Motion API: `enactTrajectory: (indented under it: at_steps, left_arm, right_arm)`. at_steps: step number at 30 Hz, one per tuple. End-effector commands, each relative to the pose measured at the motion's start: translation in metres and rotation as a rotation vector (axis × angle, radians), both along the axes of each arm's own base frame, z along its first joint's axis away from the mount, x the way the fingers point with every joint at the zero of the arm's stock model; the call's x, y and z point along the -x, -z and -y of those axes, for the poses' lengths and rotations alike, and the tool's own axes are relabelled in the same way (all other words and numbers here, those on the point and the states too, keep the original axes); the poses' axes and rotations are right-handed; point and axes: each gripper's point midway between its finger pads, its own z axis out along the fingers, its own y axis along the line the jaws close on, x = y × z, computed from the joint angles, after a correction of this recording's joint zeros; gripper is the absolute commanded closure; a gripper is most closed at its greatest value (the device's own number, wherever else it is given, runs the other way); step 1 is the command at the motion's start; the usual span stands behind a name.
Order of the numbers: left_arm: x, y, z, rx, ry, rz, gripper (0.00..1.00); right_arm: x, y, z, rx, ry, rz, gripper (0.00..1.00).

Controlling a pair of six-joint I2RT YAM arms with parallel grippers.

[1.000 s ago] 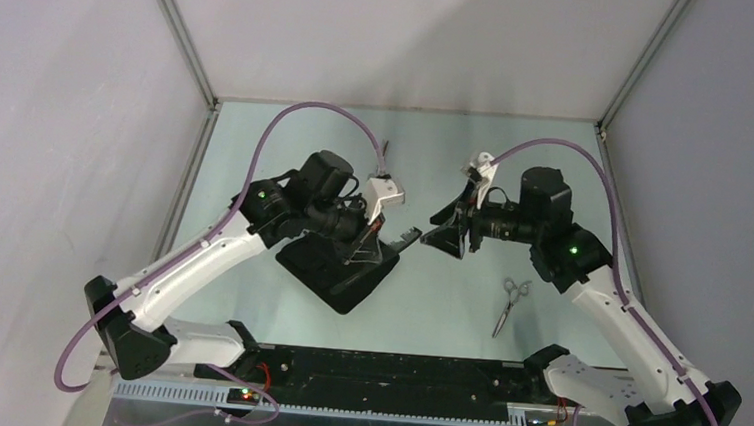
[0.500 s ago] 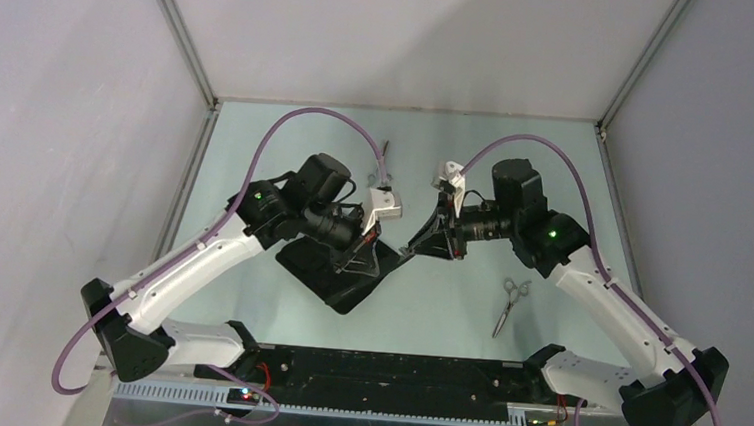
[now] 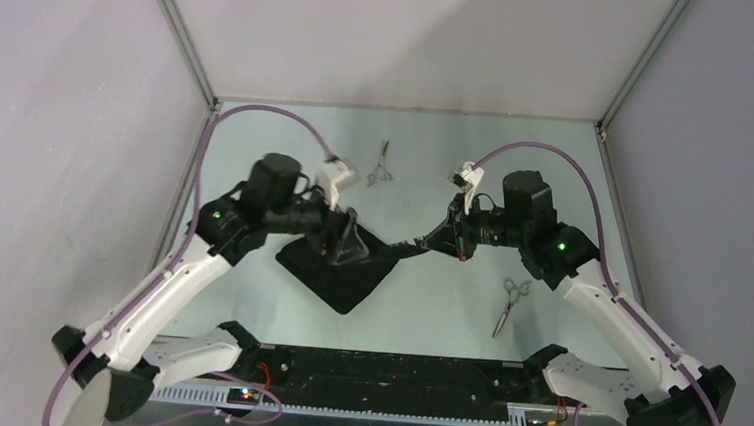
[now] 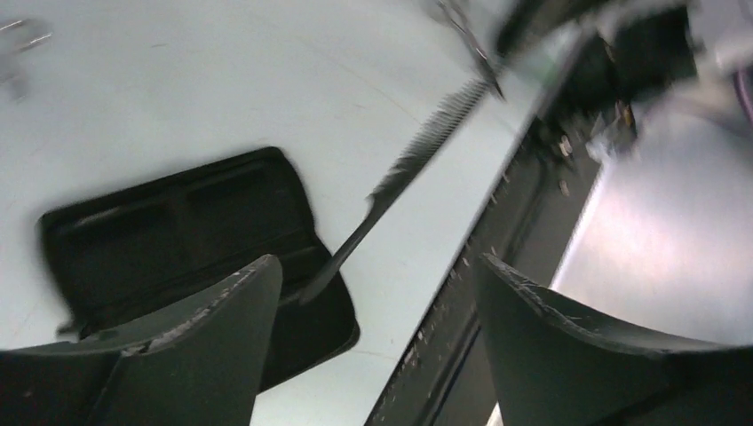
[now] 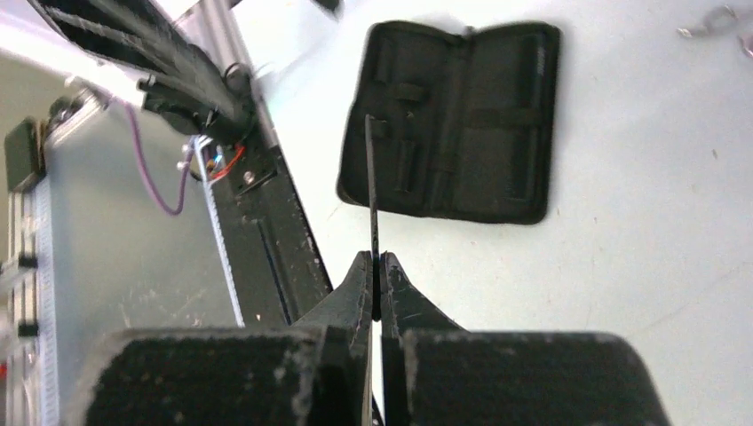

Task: Sort the hair-cutting tools
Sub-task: Pick up the comb at the center of the board.

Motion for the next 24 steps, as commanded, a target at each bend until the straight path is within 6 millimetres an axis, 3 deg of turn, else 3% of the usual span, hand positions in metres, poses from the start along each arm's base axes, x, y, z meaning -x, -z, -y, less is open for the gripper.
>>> enactTrajectory:
  at_steps: [1,4,7,11,17,24]
  left_arm:
    - [-0.062,-0.026,-0.04,0.154,-0.4,0.036,0.11]
    - [-0.106,-0.006,-0.097,0.136,-0.716,-0.01,0.06]
    - [-0.133,0.016,-0.147,0.107,-0.926,-0.072,0.05]
    - [-0.149,0.06,-0.186,0.017,-1.067,-0.2,0.05]
    - [-0.158,0.118,-0.211,-0.181,-1.128,-0.281,0.06]
    - [-0.149,0.167,-0.213,-0.291,-1.1,-0.417,0.07]
  right_arm:
    - [-0.025,-0.001,0.01,-0.061,0.296,-0.081,1.0]
    - [-0.034,0.013,0.012,-0.083,0.441,-0.154,1.0]
    - [-0.043,0.022,0.012,-0.124,0.591,-0.226,1.0]
    - [-0.046,0.04,0.009,-0.184,0.74,-0.339,1.0]
    - [-0.046,0.067,-0.002,-0.215,0.875,-0.46,1.0]
    - [-0.043,0.091,-0.015,-0.196,0.919,-0.556,1.0]
